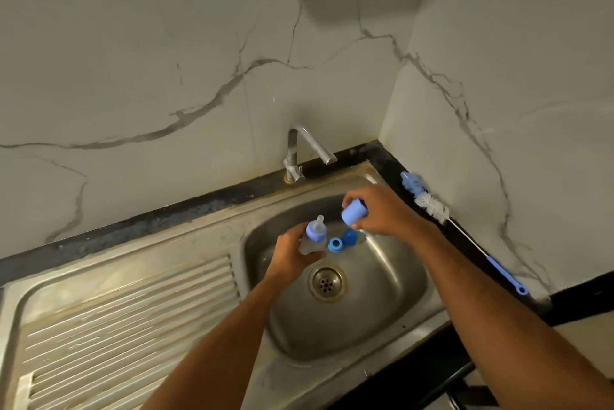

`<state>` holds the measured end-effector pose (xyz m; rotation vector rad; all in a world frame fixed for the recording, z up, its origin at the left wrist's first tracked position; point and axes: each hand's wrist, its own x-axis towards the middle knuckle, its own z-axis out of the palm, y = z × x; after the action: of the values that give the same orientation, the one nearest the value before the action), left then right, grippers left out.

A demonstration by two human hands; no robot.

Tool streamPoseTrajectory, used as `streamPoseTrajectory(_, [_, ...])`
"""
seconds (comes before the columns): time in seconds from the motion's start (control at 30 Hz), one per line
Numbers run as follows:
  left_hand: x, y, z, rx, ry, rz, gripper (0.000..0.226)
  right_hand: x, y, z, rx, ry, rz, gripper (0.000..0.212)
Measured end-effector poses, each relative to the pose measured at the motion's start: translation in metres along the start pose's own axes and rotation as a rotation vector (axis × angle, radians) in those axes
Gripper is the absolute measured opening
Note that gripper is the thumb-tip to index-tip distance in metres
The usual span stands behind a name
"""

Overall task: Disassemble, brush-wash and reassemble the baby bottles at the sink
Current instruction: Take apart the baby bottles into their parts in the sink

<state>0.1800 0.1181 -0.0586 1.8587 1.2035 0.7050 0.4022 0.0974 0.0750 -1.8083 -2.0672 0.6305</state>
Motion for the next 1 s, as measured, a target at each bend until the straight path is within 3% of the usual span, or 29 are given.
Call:
streamPoseTrajectory(0.13, [0.003, 0.003, 0.012, -0.084, 0.076, -0.058, 0.049, -0.010, 0.044, 0.053, -0.025, 0.042, 0.283, 0.024])
streamPoseTrajectory(0.27, [0.001, -0.006, 0.028, -0.116, 0.109, -0.106, 0.049, -0.018, 0.089, 0.097, -0.215, -0.011, 0.432, 0.025])
streamPoseTrajectory(0.5, [-0.001, -0.021, 0.053, -0.079, 0.153, -0.176, 0.058, -0.023, 0.147, 0.150, -0.396, -0.149, 0.401, 0.025])
streamPoseTrajectory(0.77, [0.004, -0.013, 0.061, -0.055, 0.173, -0.196, 0.062, -0.021, 0.168, 0.175, -0.613, -0.396, 0.352, 0.030])
streamPoseTrajectory(0.9, [0.005, -0.010, 0.064, -0.047, 0.196, -0.197, 0.060, -0.016, 0.167, 0.168, -0.551, -0.395, 0.402, 0.031])
streamPoseTrajectory(1.0, [0.006, -0.010, 0.063, -0.053, 0.214, -0.221, 0.056, 0.004, 0.149, 0.148, -0.104, -0.114, 0.479, 0.033])
